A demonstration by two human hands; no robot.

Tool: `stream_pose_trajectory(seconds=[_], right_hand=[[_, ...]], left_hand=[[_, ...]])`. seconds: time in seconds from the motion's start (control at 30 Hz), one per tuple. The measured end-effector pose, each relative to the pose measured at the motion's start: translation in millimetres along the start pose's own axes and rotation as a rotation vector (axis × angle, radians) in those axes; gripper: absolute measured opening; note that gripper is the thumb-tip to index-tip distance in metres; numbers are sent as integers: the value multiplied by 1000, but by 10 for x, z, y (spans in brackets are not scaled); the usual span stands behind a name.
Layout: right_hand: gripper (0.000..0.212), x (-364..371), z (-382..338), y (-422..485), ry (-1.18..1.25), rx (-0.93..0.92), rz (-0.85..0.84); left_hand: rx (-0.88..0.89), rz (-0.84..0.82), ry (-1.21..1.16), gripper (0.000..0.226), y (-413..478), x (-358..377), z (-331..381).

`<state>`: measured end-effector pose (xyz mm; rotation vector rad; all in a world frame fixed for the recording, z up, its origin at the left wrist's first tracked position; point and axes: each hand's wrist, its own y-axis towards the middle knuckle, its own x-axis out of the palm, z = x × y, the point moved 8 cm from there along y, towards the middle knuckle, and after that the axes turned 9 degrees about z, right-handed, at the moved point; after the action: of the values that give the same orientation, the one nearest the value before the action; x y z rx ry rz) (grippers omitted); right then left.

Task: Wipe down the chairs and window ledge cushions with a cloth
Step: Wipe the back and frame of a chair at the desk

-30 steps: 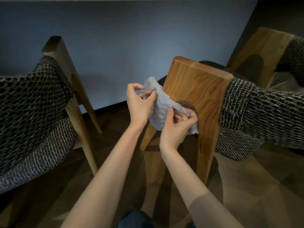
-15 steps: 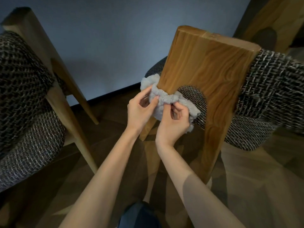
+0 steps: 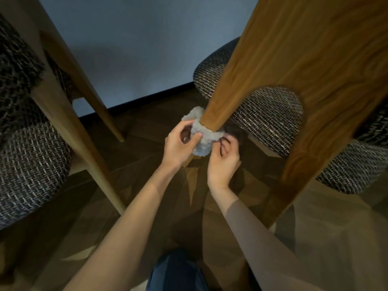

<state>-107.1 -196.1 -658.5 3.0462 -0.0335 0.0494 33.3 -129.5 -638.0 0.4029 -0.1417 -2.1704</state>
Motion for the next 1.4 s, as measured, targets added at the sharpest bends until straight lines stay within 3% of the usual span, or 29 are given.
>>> stream_pose_trajectory(seconds=[0.13, 0.4, 0.63, 0.87, 1.07, 1.4], right_hand=[[28, 139, 249, 106, -138, -34, -157], [31, 393, 912, 19, -258, 120, -389], [30, 582, 1591, 14, -419, 126, -504], [49, 798, 2289, -54, -640, 361, -770], [46, 801, 2124, -31, -496, 409, -684], [26, 310, 775, 47, -186, 68, -316]], left_hand=[[-29, -111, 4, 32, 82, 84, -284], [-113, -166, 51, 33, 51, 171, -973], [-159, -248, 146, 33, 31, 270, -1577], [-345, -320, 215, 35, -54, 409, -2059], [-431, -186, 145, 39, -87, 374, -2025], [-194, 87, -9, 41, -105, 133, -880]])
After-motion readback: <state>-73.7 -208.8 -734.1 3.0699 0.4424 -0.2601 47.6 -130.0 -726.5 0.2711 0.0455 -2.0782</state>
